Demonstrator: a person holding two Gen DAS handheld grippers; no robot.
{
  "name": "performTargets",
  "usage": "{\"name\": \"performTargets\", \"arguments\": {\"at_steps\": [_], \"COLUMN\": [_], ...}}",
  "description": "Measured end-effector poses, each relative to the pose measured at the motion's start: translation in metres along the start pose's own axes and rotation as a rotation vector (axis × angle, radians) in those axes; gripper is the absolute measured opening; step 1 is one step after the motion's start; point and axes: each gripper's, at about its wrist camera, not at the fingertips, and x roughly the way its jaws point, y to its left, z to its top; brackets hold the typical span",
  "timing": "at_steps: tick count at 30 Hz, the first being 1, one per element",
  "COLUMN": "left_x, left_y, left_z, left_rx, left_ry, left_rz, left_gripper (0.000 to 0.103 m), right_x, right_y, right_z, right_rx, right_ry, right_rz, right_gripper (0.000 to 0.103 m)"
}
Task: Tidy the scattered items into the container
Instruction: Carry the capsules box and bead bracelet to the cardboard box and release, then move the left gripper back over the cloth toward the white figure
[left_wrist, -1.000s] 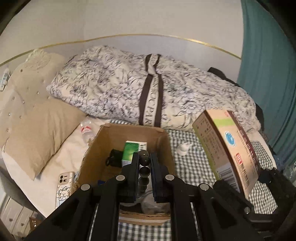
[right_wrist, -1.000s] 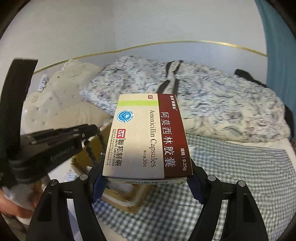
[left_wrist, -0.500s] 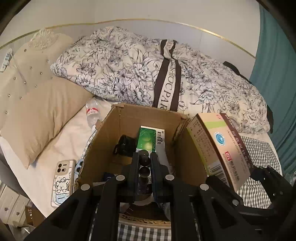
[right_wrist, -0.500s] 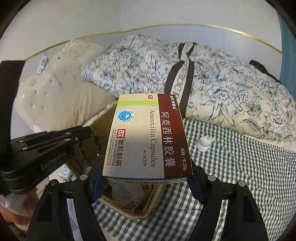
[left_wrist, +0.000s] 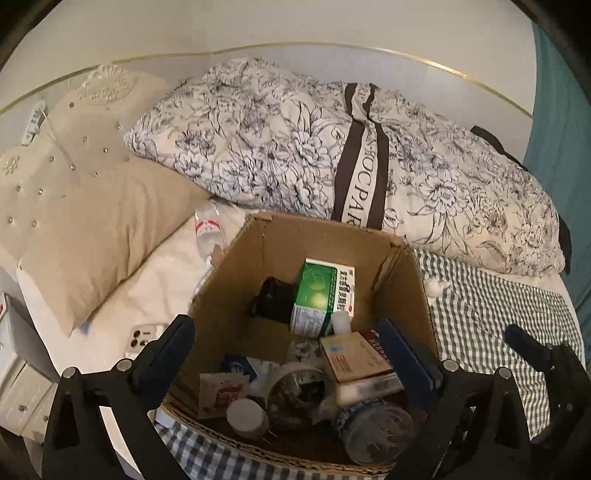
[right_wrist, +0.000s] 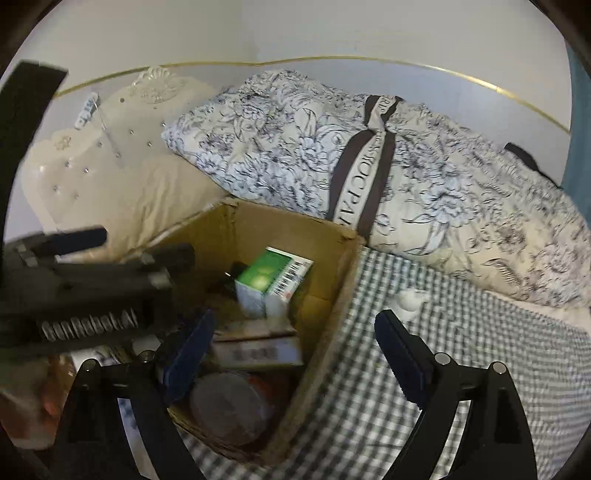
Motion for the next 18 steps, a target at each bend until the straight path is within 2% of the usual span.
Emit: {"name": "performTargets", "arguments": {"at_steps": [3, 9, 18], "left_x": [-0.002, -0.014, -0.043], "left_y": [-0.009, -0.034, -0.107], "left_z": [-0.006, -0.023, -0.05], "left_rx": [0.0, -0.019, 0.056], "left_ry": [0.016, 0.034, 0.021], "left_rz": [0.008, -0.025, -0.088], "left_gripper": [0.102, 0.103, 0.103], "right_x": [-0.011, -0.043, -0.106], "right_y": [-0.011, -0.057, -0.135], "right_z": [-0.007, -0.028, -0.066], "right_rx": [0.014, 0.096, 0.245], "right_ry": [-0.003, -0.012, -0.052], "right_rz": [-0.035, -0.094, -0.197], "right_gripper": [0.089, 0.09, 0.092]}}
